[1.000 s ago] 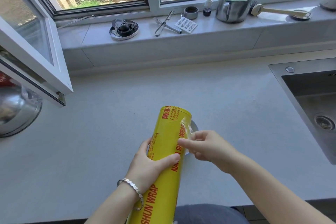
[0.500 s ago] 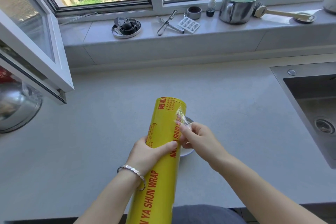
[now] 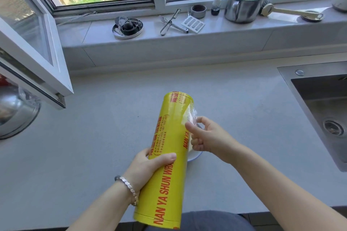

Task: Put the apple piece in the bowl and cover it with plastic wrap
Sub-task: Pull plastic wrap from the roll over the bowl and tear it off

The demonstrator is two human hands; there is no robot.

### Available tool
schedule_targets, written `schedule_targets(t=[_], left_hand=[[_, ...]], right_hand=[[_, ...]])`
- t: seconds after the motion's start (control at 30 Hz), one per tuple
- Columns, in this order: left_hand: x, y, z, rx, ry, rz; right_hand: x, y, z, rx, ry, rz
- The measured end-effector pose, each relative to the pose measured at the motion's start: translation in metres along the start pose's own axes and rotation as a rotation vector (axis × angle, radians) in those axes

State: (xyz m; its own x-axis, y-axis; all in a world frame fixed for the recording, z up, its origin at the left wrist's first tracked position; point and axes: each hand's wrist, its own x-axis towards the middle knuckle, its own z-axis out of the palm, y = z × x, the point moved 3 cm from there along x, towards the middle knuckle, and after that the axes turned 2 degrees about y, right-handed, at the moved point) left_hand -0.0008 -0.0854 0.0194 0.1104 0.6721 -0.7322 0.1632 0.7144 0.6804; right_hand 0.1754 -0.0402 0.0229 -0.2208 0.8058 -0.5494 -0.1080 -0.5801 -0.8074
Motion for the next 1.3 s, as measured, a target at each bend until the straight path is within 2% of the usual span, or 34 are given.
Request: schedule_targets(t=[0.1,0.2,0.4,0.6,0.7,0.8,0.93,1.03,1.13,1.2,1.3], left_hand=[[0.000,0.006,0.001,0.075,0.110,0.080],[0.000,0.010,0.001,0.094,0.159,0.107],[-0.001,0.016,0.003,0.104,0.205,0.118],[-0.002,0.012,0.005,0.065,0.193,0.104],[-0.003,0.012,0.005,0.049,0.205,0.097],[-0.003,0.014,0.002,0.035,0.236,0.108],[-0.002,0.016,0.000,0.010,0.236,0.107],[-0.002,0.016,0.002,0.006,0.213,0.081],[0.000,0.016,0.004,-0.015,0.199,0.055],[0.000,0.017,0.004,-0.011,0.204,0.058],[-0.001,0.020,0.004,0.011,0.215,0.071]], right_hand=[[-0.002,-0.002,-0.002,-0.223,-0.051,-0.019],[-0.004,-0.007,-0.001,-0.391,-0.001,-0.137],[-0.005,0.004,0.009,-0.179,0.036,-0.234],[-0.008,0.009,0.007,-0.148,-0.089,0.007],[-0.010,0.010,0.008,-0.297,-0.133,-0.059],[-0.010,0.013,0.007,-0.382,-0.089,-0.189],[-0.014,0.016,0.009,-0.210,-0.165,-0.233],[-0.016,0.016,0.010,-0.148,-0.147,-0.253],[-0.017,0.016,0.012,-0.133,-0.140,-0.180],[-0.018,0.016,0.012,-0.204,-0.152,-0.117],[-0.016,0.015,0.009,-0.411,-0.153,-0.153]])
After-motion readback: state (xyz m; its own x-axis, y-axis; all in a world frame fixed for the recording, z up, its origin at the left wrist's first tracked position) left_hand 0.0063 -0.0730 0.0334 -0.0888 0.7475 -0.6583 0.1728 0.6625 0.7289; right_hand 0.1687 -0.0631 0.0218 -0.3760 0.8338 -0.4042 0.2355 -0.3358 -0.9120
